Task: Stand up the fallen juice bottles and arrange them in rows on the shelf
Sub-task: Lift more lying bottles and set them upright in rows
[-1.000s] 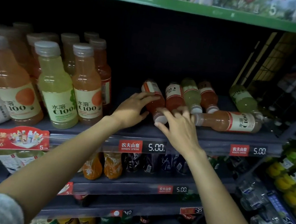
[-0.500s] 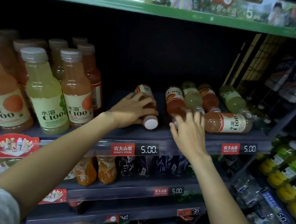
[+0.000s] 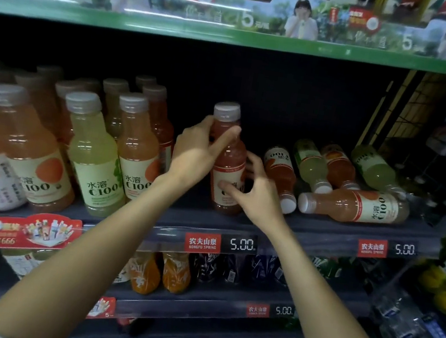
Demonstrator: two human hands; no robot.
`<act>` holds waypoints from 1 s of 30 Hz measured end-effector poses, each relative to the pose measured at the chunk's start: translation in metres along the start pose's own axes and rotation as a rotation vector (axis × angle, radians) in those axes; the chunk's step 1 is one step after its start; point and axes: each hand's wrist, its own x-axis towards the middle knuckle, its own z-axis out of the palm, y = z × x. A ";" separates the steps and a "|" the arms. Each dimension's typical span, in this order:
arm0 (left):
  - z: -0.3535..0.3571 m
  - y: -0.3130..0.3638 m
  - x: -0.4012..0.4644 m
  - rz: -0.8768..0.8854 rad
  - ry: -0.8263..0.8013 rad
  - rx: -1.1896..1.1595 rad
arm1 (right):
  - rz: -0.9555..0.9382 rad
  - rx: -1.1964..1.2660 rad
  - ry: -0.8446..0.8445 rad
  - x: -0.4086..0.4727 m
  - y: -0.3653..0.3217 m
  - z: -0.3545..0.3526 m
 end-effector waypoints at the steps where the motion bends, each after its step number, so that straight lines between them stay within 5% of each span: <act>1: -0.002 0.000 0.000 -0.013 0.002 -0.002 | 0.012 0.011 0.012 0.004 0.000 0.005; 10: -0.057 -0.042 -0.049 0.541 0.467 0.772 | 0.115 -0.008 -0.025 0.055 -0.008 0.049; 15: -0.078 -0.073 -0.060 0.415 0.451 0.943 | 0.094 -0.008 -0.010 0.067 -0.015 0.068; 21: -0.073 -0.076 -0.067 0.441 0.406 0.873 | 0.002 -0.266 -0.194 0.060 -0.012 0.056; 26: -0.054 -0.070 -0.081 0.531 0.369 0.666 | -0.133 -0.647 -0.051 0.028 -0.003 0.018; 30: -0.029 -0.053 -0.074 0.665 0.179 0.569 | 0.085 -1.005 -0.010 -0.002 0.001 -0.004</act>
